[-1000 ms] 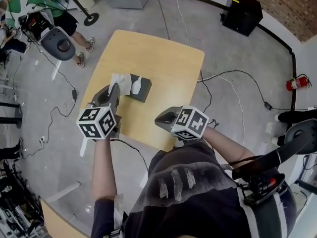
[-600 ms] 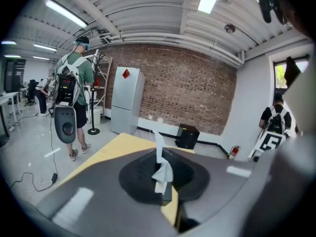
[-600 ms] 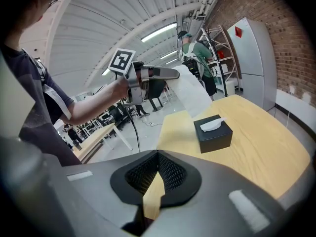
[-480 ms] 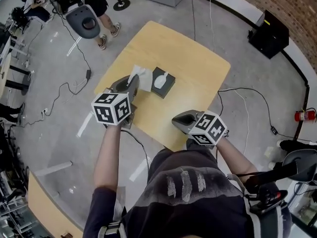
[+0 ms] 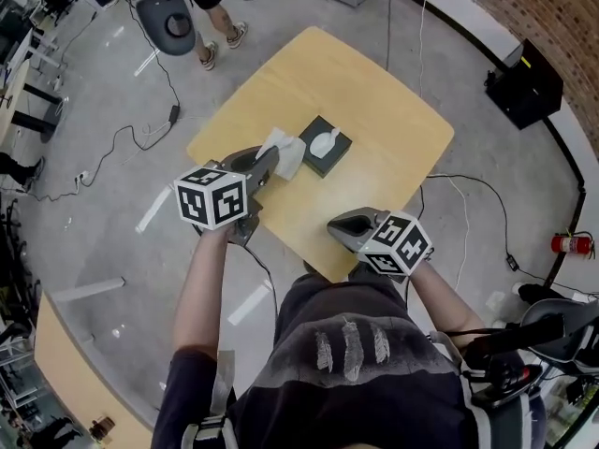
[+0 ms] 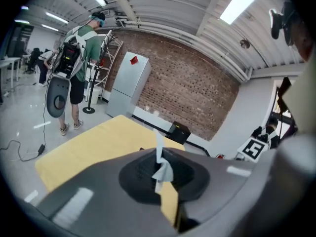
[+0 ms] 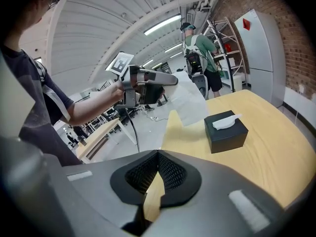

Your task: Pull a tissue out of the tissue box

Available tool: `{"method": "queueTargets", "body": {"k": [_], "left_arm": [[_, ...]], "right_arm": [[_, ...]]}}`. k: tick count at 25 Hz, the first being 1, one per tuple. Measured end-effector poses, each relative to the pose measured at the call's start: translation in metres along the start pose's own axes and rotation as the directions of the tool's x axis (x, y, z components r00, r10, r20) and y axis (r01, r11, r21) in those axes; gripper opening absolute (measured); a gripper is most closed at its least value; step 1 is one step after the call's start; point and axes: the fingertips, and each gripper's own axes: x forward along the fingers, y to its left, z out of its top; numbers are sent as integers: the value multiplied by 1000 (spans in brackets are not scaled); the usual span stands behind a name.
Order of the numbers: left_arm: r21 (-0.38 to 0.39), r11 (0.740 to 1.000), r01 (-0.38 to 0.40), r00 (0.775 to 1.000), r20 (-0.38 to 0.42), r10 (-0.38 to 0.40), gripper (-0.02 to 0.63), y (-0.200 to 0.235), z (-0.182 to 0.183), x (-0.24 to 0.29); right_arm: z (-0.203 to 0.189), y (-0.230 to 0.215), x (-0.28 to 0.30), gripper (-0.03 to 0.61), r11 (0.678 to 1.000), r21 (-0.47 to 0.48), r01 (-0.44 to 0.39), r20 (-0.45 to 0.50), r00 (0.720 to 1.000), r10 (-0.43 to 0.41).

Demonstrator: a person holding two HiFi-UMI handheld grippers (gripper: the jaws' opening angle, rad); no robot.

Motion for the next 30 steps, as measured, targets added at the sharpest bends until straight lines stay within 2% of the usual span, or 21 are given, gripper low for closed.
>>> {"method": "queueTargets", "body": {"k": [6,15,21,27,29,30], "left_arm": [[-144,989,46,995,-80,-58,3,29,-40,5],[-208,978,-18,977,-212,-27,3,78,-96,28],[-201,978,-53,970,-242,3,5,98,-112,31],[-166,978,-123,960,-269,75,6,126,-122,43],[-139,980,-140,955,-279,97,30,133,-127,45],[-120,981,-150,951,-288,110,64,135,-129,46]], "right_arm": [[-3,0,7,-3,1000,7,3,-18,1000,-2],[-6,-1,16,-3,1000,24,16,-41,999,-15],[-5,1,23,-3,999,29,20,-55,998,-19],[-5,-5,24,-3,999,33,21,-69,997,-19],[-6,-5,25,-3,999,37,23,-74,997,-20],[-7,-5,25,-3,999,39,24,-77,997,-21]]}}
